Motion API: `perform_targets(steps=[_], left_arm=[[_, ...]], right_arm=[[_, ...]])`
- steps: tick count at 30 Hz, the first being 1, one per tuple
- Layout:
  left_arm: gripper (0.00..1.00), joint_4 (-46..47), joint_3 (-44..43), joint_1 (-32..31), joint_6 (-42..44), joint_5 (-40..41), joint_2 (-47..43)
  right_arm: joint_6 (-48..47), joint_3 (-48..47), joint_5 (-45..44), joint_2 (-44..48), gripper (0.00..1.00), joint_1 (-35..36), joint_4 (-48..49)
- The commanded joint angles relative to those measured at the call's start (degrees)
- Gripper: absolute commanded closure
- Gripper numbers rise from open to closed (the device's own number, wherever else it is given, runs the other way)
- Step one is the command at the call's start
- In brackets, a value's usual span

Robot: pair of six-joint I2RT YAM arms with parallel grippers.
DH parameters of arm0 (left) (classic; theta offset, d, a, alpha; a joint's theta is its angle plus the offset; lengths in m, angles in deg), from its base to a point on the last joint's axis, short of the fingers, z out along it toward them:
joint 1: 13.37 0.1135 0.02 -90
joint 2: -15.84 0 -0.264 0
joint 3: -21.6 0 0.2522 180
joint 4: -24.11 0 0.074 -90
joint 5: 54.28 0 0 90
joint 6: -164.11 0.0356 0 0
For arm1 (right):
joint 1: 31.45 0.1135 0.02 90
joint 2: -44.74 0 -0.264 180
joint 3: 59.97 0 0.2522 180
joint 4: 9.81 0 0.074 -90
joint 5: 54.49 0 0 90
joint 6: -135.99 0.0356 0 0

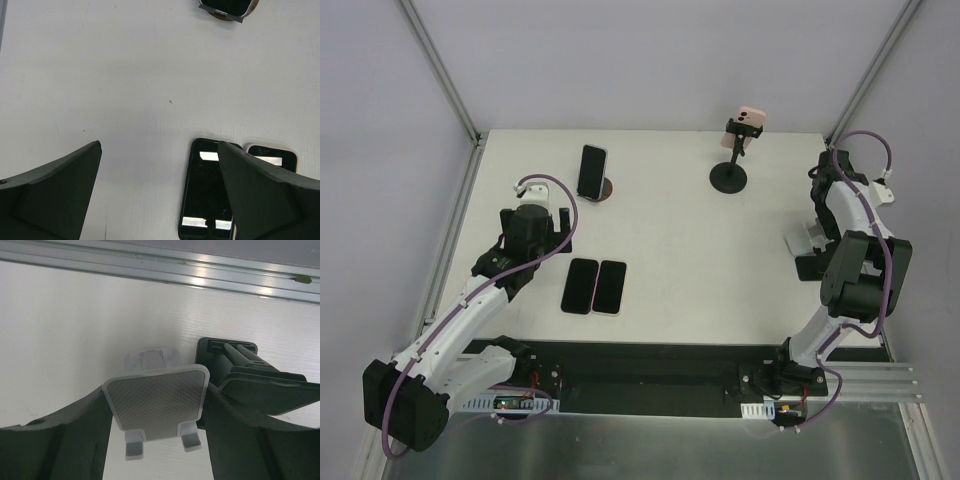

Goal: Remove the phone from the phone stand

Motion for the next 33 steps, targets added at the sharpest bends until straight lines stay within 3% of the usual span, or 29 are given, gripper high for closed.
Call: perform_targets(steps=[1,8,11,17,19,29,33], left_arm=[[0.01,1.4,0.4,0.4,1.2,-0.6,-0.6],[0.01,1.6,0.4,0.1,1.3,-0.5,-0.4],[0.01,1.6,0.4,0.1,1.3,-0.6,-0.2],[0.01,1.5,0.4,0.1,1.1,-0.8,0.1],[0.01,1.5,0.3,0.1,0.8,-1.0,0.3],[0.01,1.2,-2.4,0.2,-2.2,-3.4,3.1],[0.01,1.1,-5.5,0.3,-3.5,-4.2,6.7]], right_arm=[[2.3,-2.5,-3.8,0.2,0.60,-0.8,-1.7],[1.7,-3.0,-3.2,-1.9,0.48,-1.1,-2.7],[1.3,-3.3,-2.5,-2.8,0.38,-1.2,-3.1],[-0.3,-4.4,-1.3,-1.2,0.14,-1.2,-3.0],[-1.3,-4.4,-1.5,0.2,0.02,-1.2,-2.2],[-9.5,-5.3,0.4,6.7,0.04,-1.1,3.6],[-18.9,-2.9,5.3,10.5,0.04,-0.6,11.6]])
